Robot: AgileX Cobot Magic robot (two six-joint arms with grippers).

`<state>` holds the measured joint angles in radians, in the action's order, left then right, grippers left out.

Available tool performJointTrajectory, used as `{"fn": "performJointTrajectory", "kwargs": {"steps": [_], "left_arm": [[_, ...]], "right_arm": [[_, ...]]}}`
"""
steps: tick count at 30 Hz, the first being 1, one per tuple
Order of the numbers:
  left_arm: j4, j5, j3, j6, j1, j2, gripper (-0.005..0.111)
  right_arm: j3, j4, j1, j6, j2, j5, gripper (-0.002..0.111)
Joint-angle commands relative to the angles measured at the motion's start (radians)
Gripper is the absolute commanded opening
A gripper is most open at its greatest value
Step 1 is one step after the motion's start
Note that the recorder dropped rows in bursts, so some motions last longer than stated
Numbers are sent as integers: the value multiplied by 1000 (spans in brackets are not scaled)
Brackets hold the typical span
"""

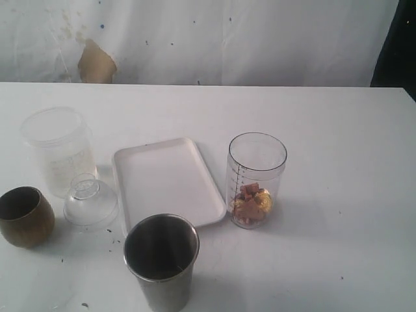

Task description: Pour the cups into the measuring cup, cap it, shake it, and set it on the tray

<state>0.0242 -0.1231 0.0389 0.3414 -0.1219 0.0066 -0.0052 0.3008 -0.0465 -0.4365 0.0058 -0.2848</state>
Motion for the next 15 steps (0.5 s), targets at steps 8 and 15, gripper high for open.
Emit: {"fn": "performJointTrajectory", "kwargs": {"steps": [8, 15], "left_arm": [[50, -3, -39, -223, -11, -7, 1], [50, -10, -39, -243, -11, -7, 1]], "right_arm": [[5, 7, -3, -6, -6, 80, 0], [5, 7, -3, -41, -6, 508, 0]]}}
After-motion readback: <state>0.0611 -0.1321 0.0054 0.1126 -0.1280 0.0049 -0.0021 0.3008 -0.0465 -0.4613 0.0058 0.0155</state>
